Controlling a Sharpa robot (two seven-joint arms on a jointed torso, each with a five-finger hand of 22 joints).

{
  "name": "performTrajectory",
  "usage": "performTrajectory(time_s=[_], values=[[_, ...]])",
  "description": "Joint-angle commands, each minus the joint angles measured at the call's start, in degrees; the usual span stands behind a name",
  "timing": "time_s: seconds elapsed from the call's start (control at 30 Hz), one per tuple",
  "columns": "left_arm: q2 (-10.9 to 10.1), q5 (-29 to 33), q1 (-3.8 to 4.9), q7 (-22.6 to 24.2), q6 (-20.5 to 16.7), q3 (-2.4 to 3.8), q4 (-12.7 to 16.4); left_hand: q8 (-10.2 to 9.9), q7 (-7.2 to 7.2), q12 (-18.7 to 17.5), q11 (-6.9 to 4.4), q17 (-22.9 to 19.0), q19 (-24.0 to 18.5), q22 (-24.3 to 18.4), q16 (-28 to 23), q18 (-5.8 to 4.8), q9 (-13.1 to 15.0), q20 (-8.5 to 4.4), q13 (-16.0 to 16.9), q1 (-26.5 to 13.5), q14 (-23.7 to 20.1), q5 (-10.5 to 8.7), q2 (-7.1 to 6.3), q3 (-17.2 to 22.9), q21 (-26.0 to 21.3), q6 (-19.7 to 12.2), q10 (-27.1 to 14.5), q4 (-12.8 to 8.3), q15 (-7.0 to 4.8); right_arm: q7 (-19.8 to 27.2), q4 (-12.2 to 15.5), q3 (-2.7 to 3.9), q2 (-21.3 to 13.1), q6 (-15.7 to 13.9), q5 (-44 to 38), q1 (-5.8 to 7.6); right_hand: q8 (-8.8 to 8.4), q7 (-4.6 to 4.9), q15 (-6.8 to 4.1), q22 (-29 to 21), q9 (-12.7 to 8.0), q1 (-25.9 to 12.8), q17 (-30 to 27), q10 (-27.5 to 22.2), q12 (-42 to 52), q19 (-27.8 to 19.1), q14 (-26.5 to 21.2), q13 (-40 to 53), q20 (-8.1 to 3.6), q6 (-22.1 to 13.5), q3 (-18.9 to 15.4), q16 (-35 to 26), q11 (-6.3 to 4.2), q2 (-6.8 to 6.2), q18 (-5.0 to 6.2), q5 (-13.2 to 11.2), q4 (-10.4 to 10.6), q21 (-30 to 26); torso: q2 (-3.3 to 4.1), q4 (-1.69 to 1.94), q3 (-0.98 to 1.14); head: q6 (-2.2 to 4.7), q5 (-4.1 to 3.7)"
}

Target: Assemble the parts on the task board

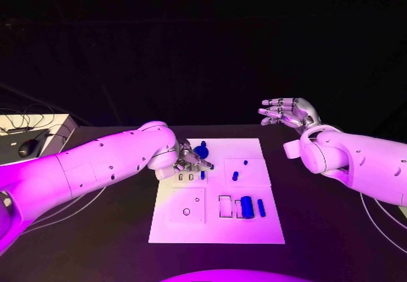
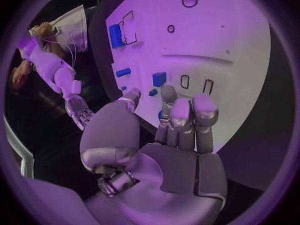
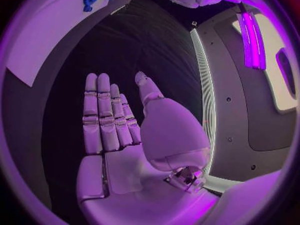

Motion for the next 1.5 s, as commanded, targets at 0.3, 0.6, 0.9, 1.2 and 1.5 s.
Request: performTrajectory(time_s=[0.3,0.6,0.9,1.2,1.5], values=[[0.7,-0.9,-0.26,0.2,2.5,-0.10,-1.2,-1.0,0.28,0.2,0.17,0.1,0.3,0.3,0.1,-0.89,-0.1,0.04,0.0,0.2,0.1,0.12,0.69,0.4,-0.4,0.6,-0.5,-0.9,0.49,0.8,0.3,0.05,0.1,1.2,0.5,0.06,-0.37,0.05,0.40,-5.5,0.0,0.5,-1.9,-0.1,-0.9,-0.3,-0.1,-0.1,0.25,0.3,-0.1,-0.2,0.24,0.13,-0.34,-0.1,-0.1,1.6,0.07,0.00,0.00,-0.29,-0.15],[1.4,0.3,-0.66,0.4,3.2,-0.18,-1.9,-1.6,0.43,0.2,0.28,0.0,0.2,0.5,0.0,-0.89,-0.3,0.08,0.0,0.4,0.1,0.12,0.73,0.7,-0.6,0.7,-0.7,-1.7,0.58,0.8,0.4,0.05,0.4,1.5,0.4,0.06,-0.30,0.42,1.78,-8.6,0.0,0.3,-6.5,-0.8,-3.2,-5.2,-1.5,-0.2,1.74,0.6,0.1,-6.4,0.96,0.14,-1.74,-0.1,-0.1,-0.2,0.07,0.04,0.03,-0.47,-0.13],[1.8,1.0,-1.08,0.5,3.6,-0.30,-2.6,-2.1,0.48,0.3,0.33,0.0,0.2,0.7,-0.1,-0.88,-0.5,0.13,0.1,0.4,0.0,0.12,0.83,0.8,-0.8,1.0,-0.9,-2.3,0.62,1.1,0.4,0.05,0.6,2.1,0.3,0.06,-1.01,0.52,2.72,-12.5,0.0,0.2,-11.6,-0.3,-6.4,-8.4,-1.4,-0.2,3.02,1.1,0.4,-11.4,1.39,0.18,-2.15,-0.1,-0.3,-0.2,0.10,0.08,0.04,-0.56,-0.25],[1.9,1.4,-1.27,0.6,3.9,-0.32,-2.6,-2.3,0.50,0.4,0.34,0.0,0.2,1.0,0.0,-0.89,-0.4,0.13,0.1,0.7,0.0,0.12,1.23,0.9,-0.9,1.1,-0.9,-3.0,0.63,1.2,0.4,0.05,0.7,2.1,0.3,0.06,-1.12,0.59,2.78,-12.8,0.0,0.3,-11.9,-0.3,-6.5,-8.8,-1.6,-0.2,3.14,1.0,0.5,-11.4,1.42,0.23,-2.35,-0.1,-0.4,-0.2,0.10,0.02,0.05,-0.72,-0.24],[1.6,1.5,-1.30,0.7,3.8,-0.32,-2.6,-2.2,0.49,0.3,0.30,0.0,0.3,1.3,0.0,-0.92,-0.2,0.11,0.0,0.8,0.0,0.11,1.26,3.5,-1.1,1.2,-0.9,-3.9,0.61,1.0,0.2,0.05,0.9,2.0,0.2,0.06,-1.19,0.68,2.83,-13.0,0.0,0.4,-11.9,-0.3,-6.6,-9.0,-1.7,-0.2,3.15,1.1,0.6,-11.4,1.47,0.34,-2.45,0.0,-0.5,-0.1,0.12,0.05,0.06,-0.86,-0.30]])
